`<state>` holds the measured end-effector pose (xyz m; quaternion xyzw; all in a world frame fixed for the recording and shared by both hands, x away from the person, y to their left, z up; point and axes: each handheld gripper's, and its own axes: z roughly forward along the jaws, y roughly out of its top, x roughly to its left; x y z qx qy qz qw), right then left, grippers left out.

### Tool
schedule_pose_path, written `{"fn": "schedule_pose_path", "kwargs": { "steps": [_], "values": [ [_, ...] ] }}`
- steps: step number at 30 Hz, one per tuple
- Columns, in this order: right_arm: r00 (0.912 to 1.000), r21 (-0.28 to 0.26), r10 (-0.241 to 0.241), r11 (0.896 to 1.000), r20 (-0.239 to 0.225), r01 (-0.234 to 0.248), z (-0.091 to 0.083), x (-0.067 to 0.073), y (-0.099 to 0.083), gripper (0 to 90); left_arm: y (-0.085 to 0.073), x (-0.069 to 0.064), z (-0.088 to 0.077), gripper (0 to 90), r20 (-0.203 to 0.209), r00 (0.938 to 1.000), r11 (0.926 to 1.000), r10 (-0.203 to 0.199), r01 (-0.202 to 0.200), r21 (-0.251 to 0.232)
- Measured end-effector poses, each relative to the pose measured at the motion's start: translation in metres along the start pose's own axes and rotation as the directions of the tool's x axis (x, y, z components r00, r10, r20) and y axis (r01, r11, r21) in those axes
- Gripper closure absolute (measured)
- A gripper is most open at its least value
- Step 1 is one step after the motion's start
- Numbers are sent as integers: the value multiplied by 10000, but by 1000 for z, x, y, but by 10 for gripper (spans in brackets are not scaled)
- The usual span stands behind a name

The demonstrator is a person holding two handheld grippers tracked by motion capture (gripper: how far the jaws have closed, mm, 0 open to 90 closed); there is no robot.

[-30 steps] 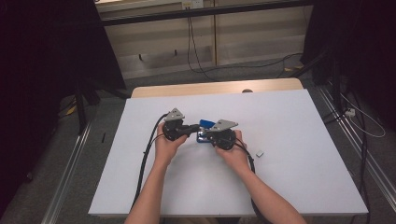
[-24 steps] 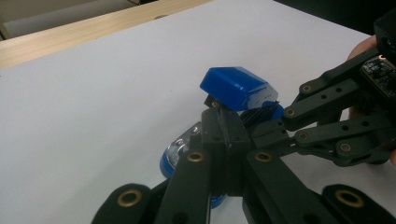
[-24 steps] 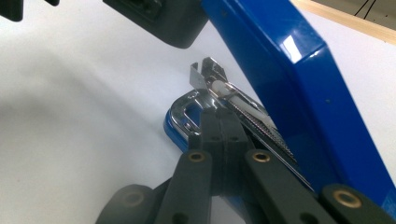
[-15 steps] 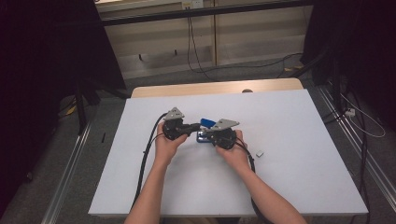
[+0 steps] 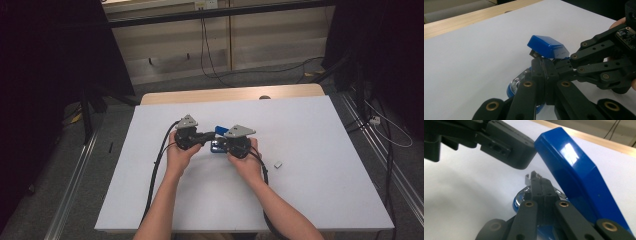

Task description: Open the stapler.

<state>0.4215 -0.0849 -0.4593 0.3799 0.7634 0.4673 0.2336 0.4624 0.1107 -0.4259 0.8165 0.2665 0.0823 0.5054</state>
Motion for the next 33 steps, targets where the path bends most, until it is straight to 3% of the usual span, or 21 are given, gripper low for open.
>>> {"fn": "schedule_pose_path", "kwargs": {
  "steps": [7, 13, 21, 33],
  "values": [
    [9993, -239, -3, 9997, 383, 13, 3, 3, 1, 900, -1, 0, 0, 897, -18, 10000, 10000, -42, 42, 63],
    [9989, -324, 46, 9995, 472, -31, 4, 5, 0, 900, -3, 3, -1, 899, -17, 10000, 9998, -40, 40, 209],
    [9987, -363, 30, 9993, 500, -11, 2, 4, 1, 900, -7, 5, 6, 900, -492, 9988, 9993, -62, 81, 372],
    [9985, -373, 2, 9993, 543, 18, -1, 2, 2, 900, -10, 7, 16, 900, -555, 9985, 9994, -2, 21, 347]
  ]
}}
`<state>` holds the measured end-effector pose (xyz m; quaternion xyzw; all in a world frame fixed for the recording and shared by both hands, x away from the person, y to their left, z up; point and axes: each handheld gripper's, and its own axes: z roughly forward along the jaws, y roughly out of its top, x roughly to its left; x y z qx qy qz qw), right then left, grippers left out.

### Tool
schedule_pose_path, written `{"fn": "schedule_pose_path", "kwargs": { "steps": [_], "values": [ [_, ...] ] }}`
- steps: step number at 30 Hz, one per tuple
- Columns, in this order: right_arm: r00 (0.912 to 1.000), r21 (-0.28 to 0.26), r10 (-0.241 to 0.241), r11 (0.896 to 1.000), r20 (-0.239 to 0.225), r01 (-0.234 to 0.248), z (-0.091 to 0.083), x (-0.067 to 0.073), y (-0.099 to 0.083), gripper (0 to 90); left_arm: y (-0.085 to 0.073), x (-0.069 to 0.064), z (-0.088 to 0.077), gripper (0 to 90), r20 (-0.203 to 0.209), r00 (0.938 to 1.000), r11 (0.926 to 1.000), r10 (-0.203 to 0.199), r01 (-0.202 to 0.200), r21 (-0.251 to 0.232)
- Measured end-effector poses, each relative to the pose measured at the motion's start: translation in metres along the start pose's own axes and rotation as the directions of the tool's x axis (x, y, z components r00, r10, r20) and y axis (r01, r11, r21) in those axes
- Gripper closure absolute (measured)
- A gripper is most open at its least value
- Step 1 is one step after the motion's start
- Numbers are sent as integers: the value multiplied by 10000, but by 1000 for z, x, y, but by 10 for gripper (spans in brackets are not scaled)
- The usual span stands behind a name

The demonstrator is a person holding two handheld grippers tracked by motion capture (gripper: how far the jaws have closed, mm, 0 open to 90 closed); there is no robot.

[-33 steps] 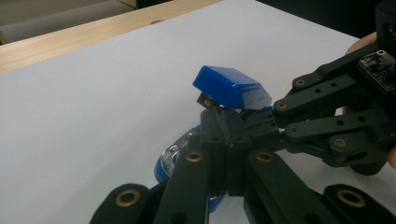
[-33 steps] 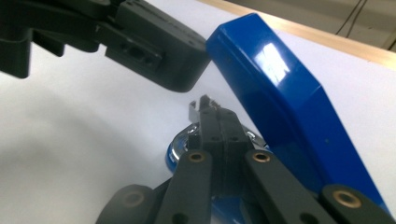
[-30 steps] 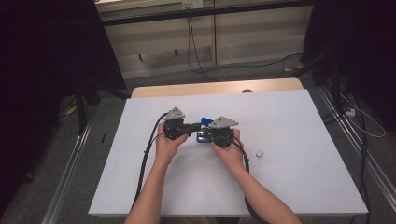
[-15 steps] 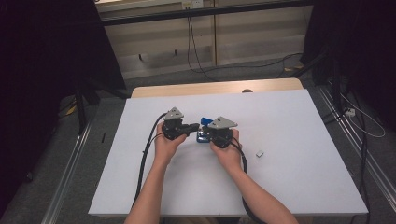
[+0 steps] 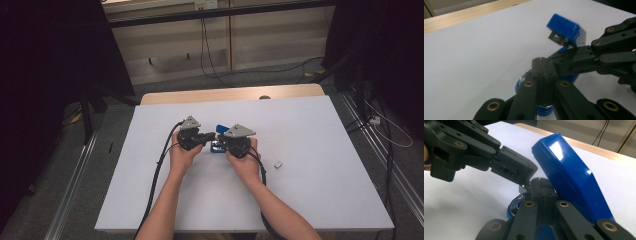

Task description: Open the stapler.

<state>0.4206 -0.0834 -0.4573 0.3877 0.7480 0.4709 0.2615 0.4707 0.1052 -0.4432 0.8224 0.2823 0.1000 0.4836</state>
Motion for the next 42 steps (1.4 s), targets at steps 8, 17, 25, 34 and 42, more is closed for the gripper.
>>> {"fn": "schedule_pose_path", "kwargs": {
  "steps": [8, 17, 25, 34, 42],
  "values": [
    [10000, 33, -31, 10000, 15, 31, 0, 0, 0, 900, -1, -1, 4, 900, 26, 9999, 9999, 126, -126, 29],
    [9991, 5, -238, 9997, 342, 238, 0, 3, -2, 900, -5, -1, 10, 900, -159, 9993, 9987, 327, -320, 405],
    [9970, -106, -286, 9995, 715, 295, -4, 0, 3, 900, -7, -1, 12, 900, -106, 9999, 9996, 127, -124, 270],
    [9943, -122, -155, 9998, 1051, 168, -8, -5, 7, 900, -6, -2, 12, 900, -96, 9991, 9985, 411, -408, 361],
    [9905, -31, -459, 9989, 1299, 467, -15, -11, 9, 900, -5, -3, 12, 900, -174, 9987, 9979, 470, -462, 447]
  ]
}}
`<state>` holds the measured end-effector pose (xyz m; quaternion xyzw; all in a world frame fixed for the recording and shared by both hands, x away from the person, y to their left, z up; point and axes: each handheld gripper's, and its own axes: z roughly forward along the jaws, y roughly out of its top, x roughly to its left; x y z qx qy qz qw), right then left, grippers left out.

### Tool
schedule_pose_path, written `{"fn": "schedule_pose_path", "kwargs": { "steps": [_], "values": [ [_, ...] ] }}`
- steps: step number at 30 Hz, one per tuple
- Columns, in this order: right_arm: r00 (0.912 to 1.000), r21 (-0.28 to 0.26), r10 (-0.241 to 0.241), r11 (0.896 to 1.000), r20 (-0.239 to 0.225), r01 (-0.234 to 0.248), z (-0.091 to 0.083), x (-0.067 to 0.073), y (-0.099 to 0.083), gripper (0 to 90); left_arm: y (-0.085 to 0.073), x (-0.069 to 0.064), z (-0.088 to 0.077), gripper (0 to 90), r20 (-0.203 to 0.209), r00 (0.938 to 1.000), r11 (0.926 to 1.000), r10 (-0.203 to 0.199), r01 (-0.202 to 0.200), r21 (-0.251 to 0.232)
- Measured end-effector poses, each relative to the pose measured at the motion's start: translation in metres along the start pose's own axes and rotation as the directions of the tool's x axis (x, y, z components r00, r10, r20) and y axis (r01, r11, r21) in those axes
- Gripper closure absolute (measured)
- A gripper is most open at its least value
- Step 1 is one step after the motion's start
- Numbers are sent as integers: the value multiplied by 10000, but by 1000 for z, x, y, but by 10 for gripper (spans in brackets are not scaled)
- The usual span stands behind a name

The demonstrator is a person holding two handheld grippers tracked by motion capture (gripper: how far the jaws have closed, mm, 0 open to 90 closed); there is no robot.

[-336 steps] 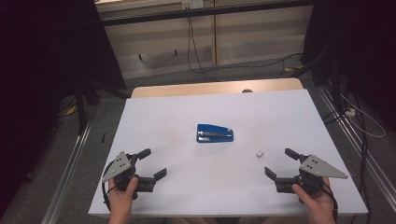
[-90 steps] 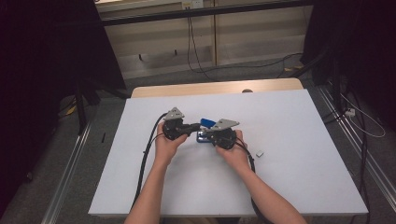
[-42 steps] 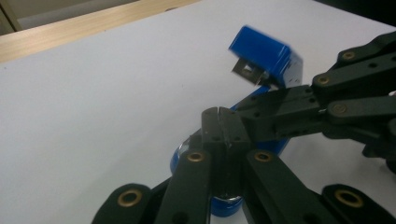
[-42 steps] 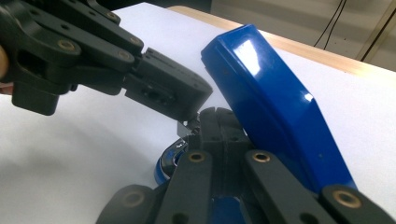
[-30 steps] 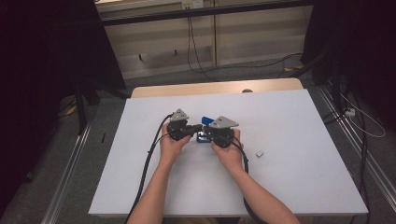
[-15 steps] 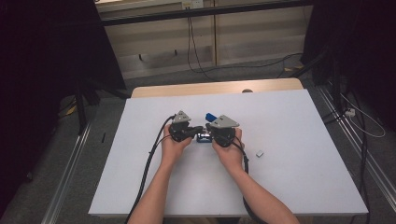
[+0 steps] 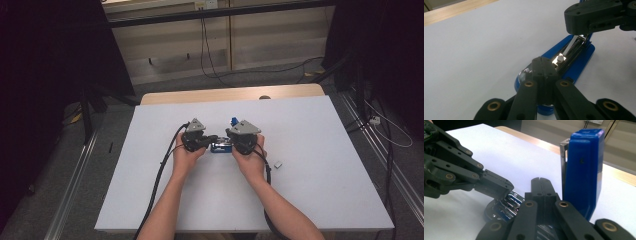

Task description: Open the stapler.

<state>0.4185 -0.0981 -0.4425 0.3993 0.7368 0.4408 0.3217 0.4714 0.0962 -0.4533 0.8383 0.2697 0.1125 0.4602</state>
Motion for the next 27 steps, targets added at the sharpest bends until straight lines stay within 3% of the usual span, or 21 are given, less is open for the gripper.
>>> {"fn": "schedule_pose_path", "kwargs": {
  "steps": [21, 27],
  "values": [
    [10000, 54, -37, 10000, 89, 37, -3, -3, 0, 900, -1, 0, 0, 900, 24, 9999, 9999, -168, 168, -34],
    [9993, 79, 85, 9999, 372, -88, -6, -10, -1, 900, -1, 0, 0, 900, 0, 9999, 9998, -173, 173, -31]
  ]
}}
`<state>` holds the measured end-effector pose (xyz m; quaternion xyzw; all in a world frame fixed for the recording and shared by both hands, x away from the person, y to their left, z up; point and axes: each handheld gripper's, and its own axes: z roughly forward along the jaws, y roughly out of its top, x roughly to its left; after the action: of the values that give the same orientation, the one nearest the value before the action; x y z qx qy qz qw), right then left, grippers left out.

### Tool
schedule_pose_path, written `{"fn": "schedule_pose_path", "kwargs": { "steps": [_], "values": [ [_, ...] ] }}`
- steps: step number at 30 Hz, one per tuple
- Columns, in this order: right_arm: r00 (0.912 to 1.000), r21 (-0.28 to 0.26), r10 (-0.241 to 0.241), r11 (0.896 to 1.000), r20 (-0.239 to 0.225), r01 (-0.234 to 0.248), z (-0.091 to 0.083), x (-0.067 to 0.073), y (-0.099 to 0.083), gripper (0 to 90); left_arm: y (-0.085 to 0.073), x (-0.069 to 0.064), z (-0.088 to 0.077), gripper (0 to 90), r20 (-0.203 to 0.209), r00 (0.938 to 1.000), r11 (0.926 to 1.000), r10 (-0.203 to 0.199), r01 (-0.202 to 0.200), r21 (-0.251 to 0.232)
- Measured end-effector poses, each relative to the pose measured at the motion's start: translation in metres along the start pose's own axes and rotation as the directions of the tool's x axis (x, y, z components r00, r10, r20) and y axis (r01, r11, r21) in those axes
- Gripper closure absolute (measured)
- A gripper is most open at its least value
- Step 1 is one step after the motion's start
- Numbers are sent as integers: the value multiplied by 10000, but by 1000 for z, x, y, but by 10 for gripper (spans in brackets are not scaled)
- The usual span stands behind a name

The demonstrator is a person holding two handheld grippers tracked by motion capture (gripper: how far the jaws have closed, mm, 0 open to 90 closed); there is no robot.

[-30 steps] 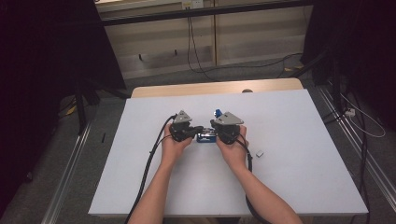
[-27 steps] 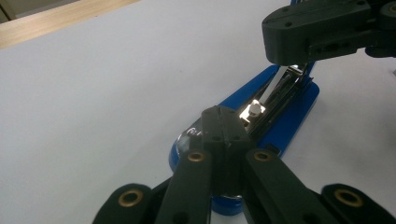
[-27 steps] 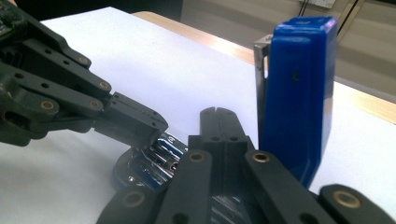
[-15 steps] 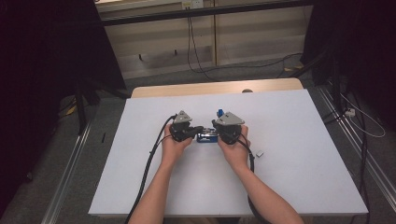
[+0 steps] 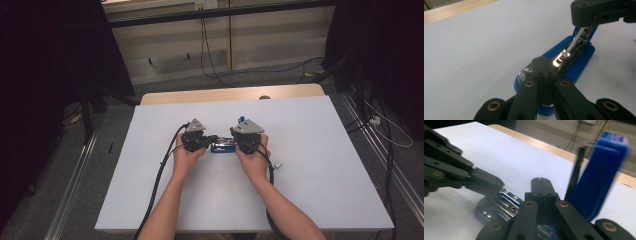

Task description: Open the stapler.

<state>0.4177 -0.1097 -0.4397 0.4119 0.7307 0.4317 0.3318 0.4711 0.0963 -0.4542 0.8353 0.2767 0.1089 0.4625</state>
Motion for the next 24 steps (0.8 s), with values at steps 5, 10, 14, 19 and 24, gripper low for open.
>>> {"fn": "schedule_pose_path", "kwargs": {
  "steps": [5, 10, 14, 19, 24],
  "values": [
    [9999, 30, -99, 9999, 73, 98, -2, -3, -1, 900, 0, 0, 0, 900, -23, 10000, 10000, -27, 27, 5],
    [10000, 21, -71, 10000, -8, 71, -4, -9, -4, 900, -1, 0, 0, 900, 4, 10000, 9999, -83, 83, -59],
    [9998, 62, -197, 9998, -21, 197, -6, -9, -4, 900, 0, -2, 2, 900, -90, 10000, 10000, -18, 18, 23],
    [9996, 65, -272, 9996, -19, 272, -5, -9, -5, 900, 0, -2, 2, 900, -78, 9999, 10000, -78, 78, 0],
    [9998, 139, -166, 9998, 77, 165, -7, -16, -9, 900, -1, -1, 2, 900, -25, 9999, 9999, -142, 142, 8]
  ]
}}
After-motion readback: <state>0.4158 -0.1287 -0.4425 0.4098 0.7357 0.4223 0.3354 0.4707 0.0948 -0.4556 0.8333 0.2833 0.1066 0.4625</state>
